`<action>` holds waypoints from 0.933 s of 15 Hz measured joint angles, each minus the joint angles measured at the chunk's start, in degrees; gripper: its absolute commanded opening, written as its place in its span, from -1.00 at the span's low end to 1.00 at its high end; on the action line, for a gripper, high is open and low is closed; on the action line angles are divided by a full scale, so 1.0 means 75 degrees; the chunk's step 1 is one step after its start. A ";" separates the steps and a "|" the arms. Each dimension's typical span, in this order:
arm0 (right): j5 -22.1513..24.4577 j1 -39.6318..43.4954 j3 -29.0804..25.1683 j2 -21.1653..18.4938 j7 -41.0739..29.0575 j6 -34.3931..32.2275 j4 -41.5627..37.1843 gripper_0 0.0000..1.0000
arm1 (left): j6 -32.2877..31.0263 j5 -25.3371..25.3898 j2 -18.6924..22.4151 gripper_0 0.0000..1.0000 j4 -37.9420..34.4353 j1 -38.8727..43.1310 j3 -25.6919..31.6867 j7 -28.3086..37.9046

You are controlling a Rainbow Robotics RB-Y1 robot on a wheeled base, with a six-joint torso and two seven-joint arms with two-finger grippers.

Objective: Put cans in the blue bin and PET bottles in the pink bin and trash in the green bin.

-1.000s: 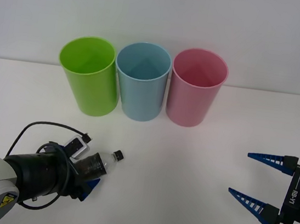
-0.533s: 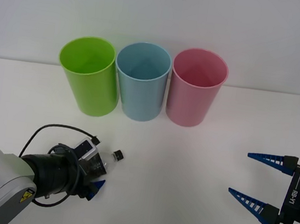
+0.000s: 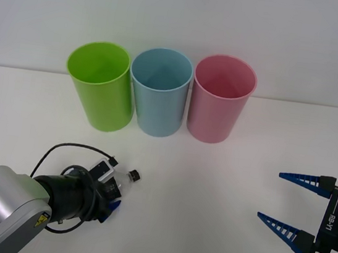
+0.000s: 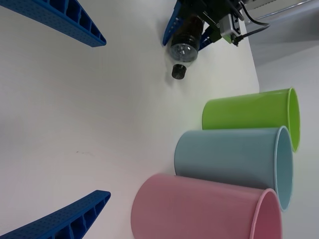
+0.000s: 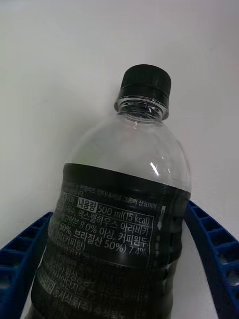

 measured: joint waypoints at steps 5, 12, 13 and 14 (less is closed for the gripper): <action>0.0000 0.0000 0.0000 0.0000 0.0000 0.0000 0.0000 1.00 | 0.0414 -0.0049 0.0046 -1.00 0.0004 0.0046 -0.0130 -0.0003; 0.0000 0.0000 0.0000 0.0000 0.0000 0.0000 0.0000 1.00 | 0.1831 0.0936 0.0357 -1.00 -0.0410 0.0348 -0.0104 -0.0091; 0.0000 0.0000 0.0000 0.0000 0.0000 0.0000 0.0000 1.00 | 0.2004 0.1350 0.0488 -1.00 -0.0620 0.0441 -0.0048 -0.0146; 0.0000 0.0000 0.0000 0.0000 0.0000 0.0000 0.0000 1.00 | 0.2137 0.1729 0.0586 -1.00 -0.0774 0.0526 0.0036 -0.0247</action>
